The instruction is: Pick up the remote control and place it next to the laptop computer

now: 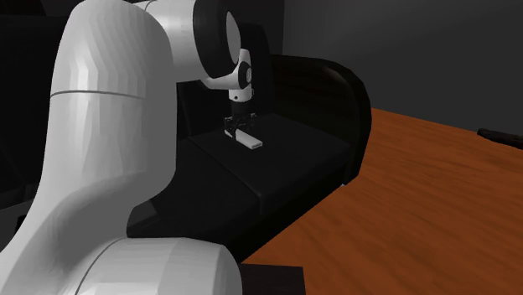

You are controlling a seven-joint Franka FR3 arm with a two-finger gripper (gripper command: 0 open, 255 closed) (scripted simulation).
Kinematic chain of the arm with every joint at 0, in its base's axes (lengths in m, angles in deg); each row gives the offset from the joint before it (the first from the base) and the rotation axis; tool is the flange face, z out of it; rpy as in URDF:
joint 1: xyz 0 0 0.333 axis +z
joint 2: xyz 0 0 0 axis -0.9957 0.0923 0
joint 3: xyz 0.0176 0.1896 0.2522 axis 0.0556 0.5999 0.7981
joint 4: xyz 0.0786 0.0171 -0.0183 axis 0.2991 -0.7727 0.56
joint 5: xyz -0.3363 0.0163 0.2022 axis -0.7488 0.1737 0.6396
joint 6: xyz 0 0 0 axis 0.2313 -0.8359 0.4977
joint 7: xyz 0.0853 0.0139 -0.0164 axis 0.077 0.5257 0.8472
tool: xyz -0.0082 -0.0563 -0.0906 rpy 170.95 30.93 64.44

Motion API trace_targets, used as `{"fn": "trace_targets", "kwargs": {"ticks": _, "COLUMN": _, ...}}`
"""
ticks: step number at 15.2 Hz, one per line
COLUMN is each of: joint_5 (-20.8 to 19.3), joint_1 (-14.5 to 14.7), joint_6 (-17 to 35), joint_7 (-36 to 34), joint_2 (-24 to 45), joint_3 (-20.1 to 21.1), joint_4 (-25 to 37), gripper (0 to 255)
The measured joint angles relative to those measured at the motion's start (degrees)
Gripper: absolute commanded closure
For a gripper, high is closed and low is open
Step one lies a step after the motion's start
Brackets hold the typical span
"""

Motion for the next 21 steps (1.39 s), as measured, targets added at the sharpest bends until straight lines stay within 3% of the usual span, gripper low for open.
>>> {"fn": "trace_targets", "kwargs": {"ticks": 17, "joint_5": -0.7, "joint_1": 0.1, "joint_6": -10.9, "joint_7": -0.7, "joint_2": -3.6, "joint_3": -0.3, "joint_4": 7.3, "gripper": 255}}
{"fn": "trace_targets", "kwargs": {"ticks": 21, "joint_5": -1.6, "joint_1": 2.4, "joint_6": -8.4, "joint_7": -2.9, "joint_2": -10.0, "joint_3": -0.1, "joint_4": -1.5, "gripper": 255}}
